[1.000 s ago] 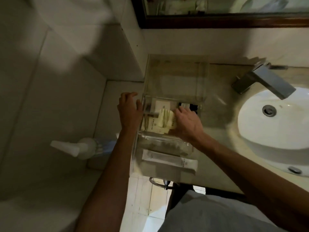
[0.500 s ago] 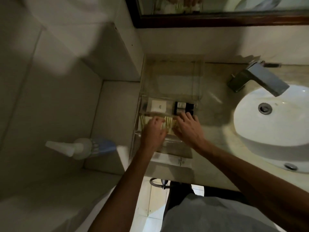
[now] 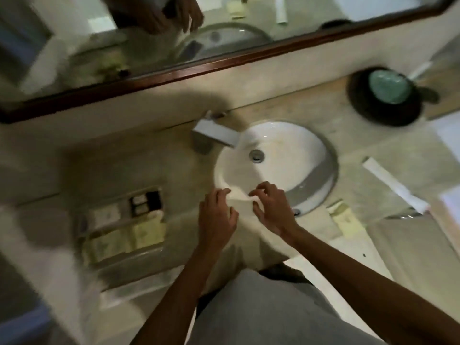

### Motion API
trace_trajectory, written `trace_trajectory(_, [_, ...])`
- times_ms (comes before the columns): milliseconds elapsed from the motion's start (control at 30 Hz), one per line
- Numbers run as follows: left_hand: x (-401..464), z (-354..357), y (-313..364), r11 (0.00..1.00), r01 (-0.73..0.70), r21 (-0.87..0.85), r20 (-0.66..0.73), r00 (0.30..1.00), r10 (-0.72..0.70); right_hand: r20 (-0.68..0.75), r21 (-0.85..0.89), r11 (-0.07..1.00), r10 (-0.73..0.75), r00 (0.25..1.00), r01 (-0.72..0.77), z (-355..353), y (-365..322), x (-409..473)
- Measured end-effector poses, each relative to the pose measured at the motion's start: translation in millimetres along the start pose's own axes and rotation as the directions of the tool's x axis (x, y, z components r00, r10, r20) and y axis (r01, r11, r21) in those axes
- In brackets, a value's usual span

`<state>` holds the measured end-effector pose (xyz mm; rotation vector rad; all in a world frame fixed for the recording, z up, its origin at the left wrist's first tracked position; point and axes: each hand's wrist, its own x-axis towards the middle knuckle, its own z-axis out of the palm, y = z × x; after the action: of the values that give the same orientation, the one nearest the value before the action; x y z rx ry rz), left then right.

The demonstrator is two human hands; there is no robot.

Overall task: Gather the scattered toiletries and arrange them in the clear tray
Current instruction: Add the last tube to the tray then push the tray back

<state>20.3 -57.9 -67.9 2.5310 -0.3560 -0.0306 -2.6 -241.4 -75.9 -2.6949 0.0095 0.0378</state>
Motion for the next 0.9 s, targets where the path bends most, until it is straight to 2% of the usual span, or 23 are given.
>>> trace_trajectory(100, [26.6,57.8,78.1,0.993,-0.097,-0.070,0.147,0.983,0.107,-0.069,-0.033,0.979,0.198,0.978,-0.200,-40.8,84.6,-14.9])
trace_trajectory(233, [45.4,132.0,164.8,0.964,-0.253,-0.083,0.341,0.902,0.266,-0.170,-0.043,0.911,0.398,0.902,-0.410,-84.7,177.1,-40.0])
trace_trajectory(367, [67.6,183.3,214.2,0.926,-0.369,-0.077,0.437,0.822,0.365,-0.196,0.034,0.863,0.500,0.843,-0.504,-102.3,239.0,-86.4])
trace_trajectory(400, [70.9,193.2,221.7,0.901,-0.422,-0.105,0.474,0.775,0.418,-0.166,0.059,0.853,0.520,0.838,-0.518,-102.6,249.8,-97.3])
trace_trajectory(467, [71.5,209.6,227.9,0.810,-0.561,-0.171,0.575,0.610,0.545,-0.146,0.035,0.839,0.541,0.828,-0.543,-99.6,268.7,-114.8])
trace_trajectory(533, [67.8,219.2,223.4,0.708,-0.686,-0.167,0.679,0.440,0.587,-0.228,-0.030,0.831,0.536,0.813,-0.556,-97.1,283.7,-120.9])
trace_trajectory(567, [65.8,223.3,221.7,0.692,-0.710,-0.135,0.713,0.415,0.565,-0.271,-0.038,0.822,0.539,0.797,-0.569,-98.6,294.0,-119.0])
trace_trajectory(600, [64.5,225.9,220.6,0.709,-0.698,-0.100,0.720,0.441,0.536,-0.290,-0.030,0.809,0.555,0.780,-0.587,-103.5,304.2,-113.8])
trace_trajectory(667, [66.6,227.0,222.6,0.771,-0.636,-0.032,0.671,0.558,0.489,-0.280,-0.008,0.771,0.610,0.741,-0.637,-115.1,327.5,-97.2])
trace_trajectory(700, [68.3,227.2,222.9,0.782,-0.623,-0.007,0.646,0.595,0.479,-0.260,-0.011,0.752,0.635,0.727,-0.660,-118.6,340.4,-89.3])
trace_trajectory(833, [74.1,232.9,223.9,0.739,-0.673,0.027,0.653,0.572,0.497,-0.127,-0.037,0.687,0.717,0.685,-0.726,-119.6,377.3,-72.2])
trace_trajectory(900, [73.4,234.0,227.5,0.756,-0.654,0.026,0.651,0.585,0.484,-0.099,-0.062,0.737,0.667,0.739,-0.673,-116.2,376.4,-67.7])
